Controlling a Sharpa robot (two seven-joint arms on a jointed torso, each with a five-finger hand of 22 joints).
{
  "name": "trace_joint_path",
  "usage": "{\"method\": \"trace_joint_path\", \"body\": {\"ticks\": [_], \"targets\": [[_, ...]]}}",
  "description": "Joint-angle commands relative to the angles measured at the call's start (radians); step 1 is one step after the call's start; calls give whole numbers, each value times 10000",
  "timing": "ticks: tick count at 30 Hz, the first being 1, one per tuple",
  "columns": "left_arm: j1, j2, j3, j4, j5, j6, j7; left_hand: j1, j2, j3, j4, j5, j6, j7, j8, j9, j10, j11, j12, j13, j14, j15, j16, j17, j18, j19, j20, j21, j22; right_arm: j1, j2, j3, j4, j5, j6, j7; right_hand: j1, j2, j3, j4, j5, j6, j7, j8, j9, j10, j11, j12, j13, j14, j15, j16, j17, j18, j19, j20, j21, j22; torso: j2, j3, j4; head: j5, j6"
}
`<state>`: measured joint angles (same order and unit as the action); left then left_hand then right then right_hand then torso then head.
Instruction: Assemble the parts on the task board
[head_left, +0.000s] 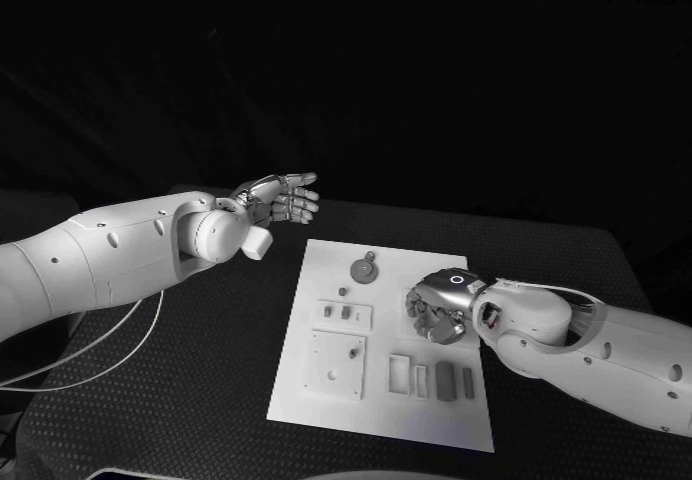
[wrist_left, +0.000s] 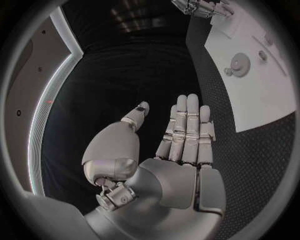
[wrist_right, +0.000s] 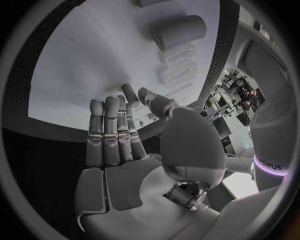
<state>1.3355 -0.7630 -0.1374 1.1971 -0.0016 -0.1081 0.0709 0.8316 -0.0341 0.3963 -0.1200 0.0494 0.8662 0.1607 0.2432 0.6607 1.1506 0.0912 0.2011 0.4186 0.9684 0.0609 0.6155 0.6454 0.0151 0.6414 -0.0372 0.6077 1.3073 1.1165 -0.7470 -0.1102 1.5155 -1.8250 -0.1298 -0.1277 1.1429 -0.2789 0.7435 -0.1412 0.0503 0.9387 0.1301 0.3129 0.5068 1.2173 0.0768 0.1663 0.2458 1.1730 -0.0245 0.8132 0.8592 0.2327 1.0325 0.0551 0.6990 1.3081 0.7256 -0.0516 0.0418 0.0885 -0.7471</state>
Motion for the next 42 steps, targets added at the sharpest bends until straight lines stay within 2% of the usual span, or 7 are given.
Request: {"method": "trace_joint_path", "body": {"ticks": [1,6,8,11,32,35,42], "targets": [[3,7,6,18,-35,159,81,-53,8,-23,55,8,59,25,-48,-10,-43,-4,37,15,-22,-7,-19,9,89,55,-19,-52,148,-18,22,-4,-30,-173,-96,62,102,22,90,34,-21,125,10,61,16,83,12,24,18,-5,-56,41,-14,291,82,5,53,42,-1,-1,1,5,-15],[3,5,6,12,-37,158,73,-54,7,-24,58,7,59,25,-48,-11,-45,-4,39,15,-23,-6,-19,9,89,55,-19,-53,149,-64,46,-4,-34,-245,-212,95,226,240,298,98,-21,361,-36,177,46,189,-24,69,61,16,-87,55,-22,291,96,-7,70,51,2,-3,2,7,-35],[2,3,5,12,-38,166,67,-54,7,-24,59,8,59,24,-48,-11,-46,-4,40,15,-23,-6,-20,9,89,54,-18,-53,149,-75,49,-4,-22,-336,-323,81,350,529,490,132,-20,651,-129,331,112,396,-92,175,123,52,-141,76,-22,291,131,-21,93,58,-3,-4,1,2,-48],[2,3,5,15,-54,180,58,-54,7,-25,61,7,59,24,-49,-12,-48,-4,41,15,-24,-6,-20,9,89,54,-18,-54,149,-80,38,-4,-12,-526,-386,-17,536,679,764,30,-20,954,-237,487,192,712,-229,344,240,161,-264,150,-2,291,243,-74,180,91,-3,-4,0,3,-57],[1,2,3,3,-68,161,57,-60,3,-31,74,7,56,25,-52,-15,-58,-3,48,14,-29,-3,-23,9,88,52,-16,-60,151,-90,-176,9,320,-599,-851,-182,713,695,1164,91,-21,1146,-325,600,382,964,-350,465,470,354,-381,235,-2,291,506,-196,341,101,-7,-9,-3,31,-63],[1,2,3,4,-68,163,54,-62,4,-31,78,7,55,25,-53,-16,-59,-2,49,14,-29,-3,-24,9,88,52,-16,-61,152,3,-312,137,589,-421,-791,-150,717,687,1167,101,-22,1149,-327,603,390,968,-353,466,476,360,-384,237,-2,291,511,-200,343,99,-11,-9,-8,53,-66],[1,3,2,-7,-69,155,55,-64,6,-32,85,7,54,25,-55,-17,-62,-2,53,14,-30,-3,-24,9,89,52,-15,-63,152,403,-592,270,1258,-88,-742,-119,722,674,1168,118,-22,1154,-331,608,406,979,-358,470,489,365,-388,237,-4,291,518,-206,345,97,-8,-18,-6,86,-53]]}}
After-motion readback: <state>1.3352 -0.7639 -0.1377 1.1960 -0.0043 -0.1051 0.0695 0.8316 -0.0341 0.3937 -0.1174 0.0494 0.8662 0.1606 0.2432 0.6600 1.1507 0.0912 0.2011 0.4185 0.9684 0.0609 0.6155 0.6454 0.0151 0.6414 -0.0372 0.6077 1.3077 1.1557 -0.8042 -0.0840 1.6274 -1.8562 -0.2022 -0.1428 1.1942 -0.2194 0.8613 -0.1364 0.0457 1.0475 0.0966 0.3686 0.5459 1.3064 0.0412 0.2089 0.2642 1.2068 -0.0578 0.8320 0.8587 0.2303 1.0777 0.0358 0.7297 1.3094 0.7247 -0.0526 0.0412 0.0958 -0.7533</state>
